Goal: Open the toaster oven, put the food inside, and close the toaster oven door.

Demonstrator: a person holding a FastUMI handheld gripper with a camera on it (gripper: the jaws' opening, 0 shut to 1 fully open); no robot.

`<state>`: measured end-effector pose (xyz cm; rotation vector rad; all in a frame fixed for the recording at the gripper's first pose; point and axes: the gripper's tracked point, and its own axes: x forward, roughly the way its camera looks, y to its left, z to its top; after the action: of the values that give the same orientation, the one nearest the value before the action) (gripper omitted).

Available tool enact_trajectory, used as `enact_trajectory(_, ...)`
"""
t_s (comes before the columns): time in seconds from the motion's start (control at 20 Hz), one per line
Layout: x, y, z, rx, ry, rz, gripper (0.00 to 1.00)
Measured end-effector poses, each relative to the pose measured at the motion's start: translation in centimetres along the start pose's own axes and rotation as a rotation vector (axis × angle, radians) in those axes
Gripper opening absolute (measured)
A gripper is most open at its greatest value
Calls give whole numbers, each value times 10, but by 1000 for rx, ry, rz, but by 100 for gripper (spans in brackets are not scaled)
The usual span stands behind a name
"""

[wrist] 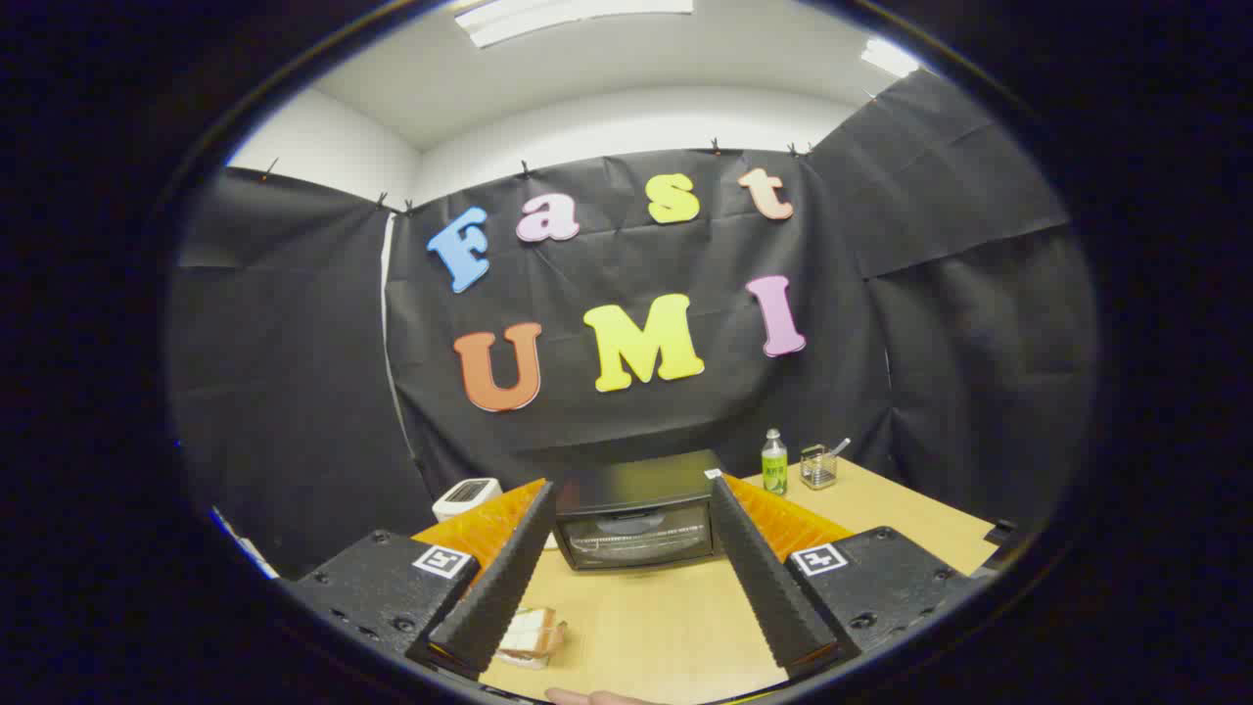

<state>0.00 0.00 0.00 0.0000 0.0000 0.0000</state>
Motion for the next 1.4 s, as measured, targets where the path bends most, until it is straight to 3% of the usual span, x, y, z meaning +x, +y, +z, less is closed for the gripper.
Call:
enact_trajectory(0.7,19,2,-16,-90,14,-4,100)
enact_trajectory(1.0,71,5,-52,-156,98,-34,100)
enact_trajectory(1.25,137,2,-90,-220,178,-83,100)
enact_trajectory(1.4,181,12,-113,-246,220,-72,100)
